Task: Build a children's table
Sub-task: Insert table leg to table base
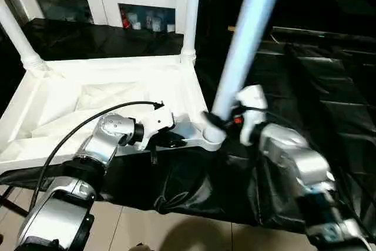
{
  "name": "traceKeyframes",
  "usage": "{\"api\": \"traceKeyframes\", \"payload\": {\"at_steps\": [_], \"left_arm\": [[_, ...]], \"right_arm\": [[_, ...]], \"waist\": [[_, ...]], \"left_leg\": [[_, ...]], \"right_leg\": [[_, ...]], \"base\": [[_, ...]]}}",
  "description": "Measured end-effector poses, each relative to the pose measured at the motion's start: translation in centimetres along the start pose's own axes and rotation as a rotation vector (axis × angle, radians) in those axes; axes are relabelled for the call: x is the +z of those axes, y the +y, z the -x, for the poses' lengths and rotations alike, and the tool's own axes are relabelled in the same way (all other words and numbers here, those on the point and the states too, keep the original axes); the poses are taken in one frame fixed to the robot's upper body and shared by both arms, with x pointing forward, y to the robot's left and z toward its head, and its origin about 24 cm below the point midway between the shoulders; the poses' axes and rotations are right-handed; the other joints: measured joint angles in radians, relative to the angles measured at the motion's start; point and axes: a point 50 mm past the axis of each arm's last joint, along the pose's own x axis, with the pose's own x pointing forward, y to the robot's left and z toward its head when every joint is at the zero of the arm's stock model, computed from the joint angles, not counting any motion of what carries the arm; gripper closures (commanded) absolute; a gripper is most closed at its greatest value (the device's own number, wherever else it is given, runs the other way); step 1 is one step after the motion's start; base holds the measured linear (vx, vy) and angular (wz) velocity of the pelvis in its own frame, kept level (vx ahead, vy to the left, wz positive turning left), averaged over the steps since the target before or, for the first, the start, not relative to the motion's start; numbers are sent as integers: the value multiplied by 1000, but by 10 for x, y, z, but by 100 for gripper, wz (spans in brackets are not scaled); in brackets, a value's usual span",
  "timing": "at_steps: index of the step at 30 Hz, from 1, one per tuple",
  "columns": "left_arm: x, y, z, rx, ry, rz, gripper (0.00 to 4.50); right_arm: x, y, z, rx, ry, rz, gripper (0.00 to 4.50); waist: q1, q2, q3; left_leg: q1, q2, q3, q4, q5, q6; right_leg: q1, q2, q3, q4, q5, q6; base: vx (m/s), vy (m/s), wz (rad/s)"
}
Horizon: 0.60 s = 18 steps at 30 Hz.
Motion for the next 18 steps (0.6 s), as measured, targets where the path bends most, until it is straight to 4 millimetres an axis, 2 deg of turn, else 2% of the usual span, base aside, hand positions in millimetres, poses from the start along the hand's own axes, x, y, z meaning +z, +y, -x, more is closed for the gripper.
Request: {"api": "traceKeyframes", "payload": {"at_steps": [12,18], "left_arm": [[-1,0,1,2,4,19,450],[-1,0,1,1,4,20,450]], "right_arm": [[-2,-3,-7,8,10,-17,261],[-6,-7,-4,-1,-33,-90,261]], "waist": [[-3,-8,-5],[-2,-9,-6]], "left_leg": [[1,0,0,0,0,0],[1,0,0,-1,0,-1]], "right_leg": [[0,0,1,1,0,0],[0,0,1,0,0,0]], "base": [[0,0,0],[0,0,0]]}}
